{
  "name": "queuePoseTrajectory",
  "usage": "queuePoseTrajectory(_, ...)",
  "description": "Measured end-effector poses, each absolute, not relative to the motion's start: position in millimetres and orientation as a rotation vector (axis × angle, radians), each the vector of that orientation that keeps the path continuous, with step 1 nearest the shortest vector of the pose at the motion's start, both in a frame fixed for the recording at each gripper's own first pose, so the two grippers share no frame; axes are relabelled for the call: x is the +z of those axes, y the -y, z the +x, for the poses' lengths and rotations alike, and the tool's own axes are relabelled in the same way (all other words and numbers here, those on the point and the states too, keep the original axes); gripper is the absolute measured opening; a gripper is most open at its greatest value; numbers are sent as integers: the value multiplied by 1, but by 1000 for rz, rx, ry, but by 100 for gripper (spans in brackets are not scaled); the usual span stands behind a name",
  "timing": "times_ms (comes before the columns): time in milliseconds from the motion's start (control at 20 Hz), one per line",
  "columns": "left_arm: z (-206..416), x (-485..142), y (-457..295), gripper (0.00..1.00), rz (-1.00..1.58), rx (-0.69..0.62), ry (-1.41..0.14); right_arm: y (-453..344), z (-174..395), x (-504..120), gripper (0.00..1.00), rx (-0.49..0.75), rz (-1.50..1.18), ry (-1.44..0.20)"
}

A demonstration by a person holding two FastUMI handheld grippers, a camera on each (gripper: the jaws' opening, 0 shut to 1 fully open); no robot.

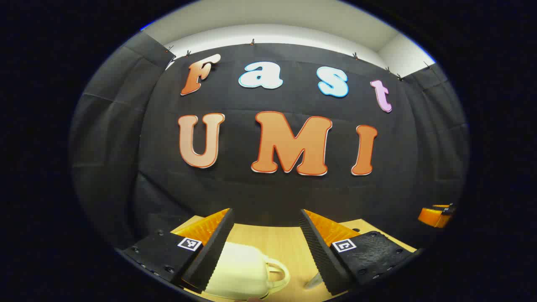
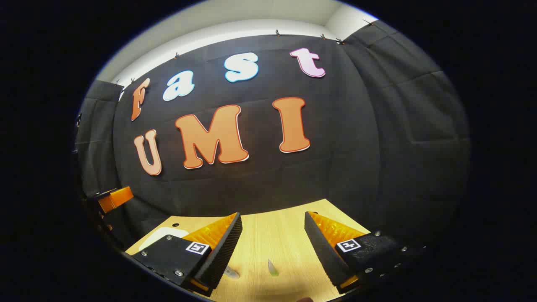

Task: First open the suitcase, pack the skin care products into it, and then close the suitcase.

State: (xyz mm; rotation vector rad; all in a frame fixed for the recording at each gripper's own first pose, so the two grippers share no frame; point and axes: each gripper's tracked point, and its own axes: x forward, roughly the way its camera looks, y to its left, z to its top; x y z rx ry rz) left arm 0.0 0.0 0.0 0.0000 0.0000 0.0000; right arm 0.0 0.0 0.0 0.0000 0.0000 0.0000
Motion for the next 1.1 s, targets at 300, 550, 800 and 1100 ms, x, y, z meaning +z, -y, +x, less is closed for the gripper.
queuePoseTrajectory(300, -13, -31, 21, 97, -94, -6, -89, -3, 11, -2, 95, 50, -82, -45)
queuePoseTrajectory(550, -14, -32, 26, 97, -54, 5, -81, -15, 24, -12, 94, 101, -109, -76)
queuePoseTrajectory(800, -7, -33, 25, 97, -38, -11, -85, -30, 25, -13, 95, 133, -107, -77)
queuePoseTrajectory(1100, 5, -43, 28, 97, 21, -45, -108, -30, 26, -31, 95, 127, -122, -118)
